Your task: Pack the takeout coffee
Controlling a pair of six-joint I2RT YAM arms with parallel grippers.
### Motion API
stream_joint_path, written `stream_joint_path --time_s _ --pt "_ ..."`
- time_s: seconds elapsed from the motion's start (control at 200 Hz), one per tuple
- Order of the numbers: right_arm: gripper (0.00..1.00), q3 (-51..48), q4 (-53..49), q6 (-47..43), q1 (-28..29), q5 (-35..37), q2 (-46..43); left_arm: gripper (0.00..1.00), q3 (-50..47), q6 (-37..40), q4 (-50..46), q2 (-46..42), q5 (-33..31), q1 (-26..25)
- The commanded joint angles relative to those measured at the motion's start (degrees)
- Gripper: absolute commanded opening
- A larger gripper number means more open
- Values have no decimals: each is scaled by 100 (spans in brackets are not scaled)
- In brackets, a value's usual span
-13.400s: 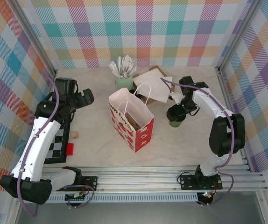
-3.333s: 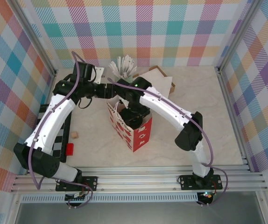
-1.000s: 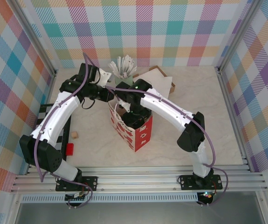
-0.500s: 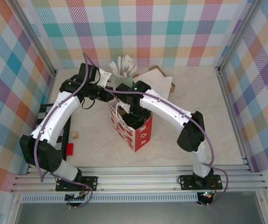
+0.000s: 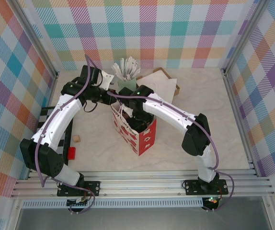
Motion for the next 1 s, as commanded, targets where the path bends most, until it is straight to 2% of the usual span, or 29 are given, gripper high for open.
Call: stream_joint_path --time_s 0.0,0.6,0.995 --pt "43 -213 261 -14 -37 39 -11 0 -118 -16 6 -137 89 33" --pt "42 -201 550 31 -53 106 -117 0 -189 -24 59 -91 407 33" --pt "42 -468 970 149 -53 554 -303 0 -188 -42 25 -103 261 33"
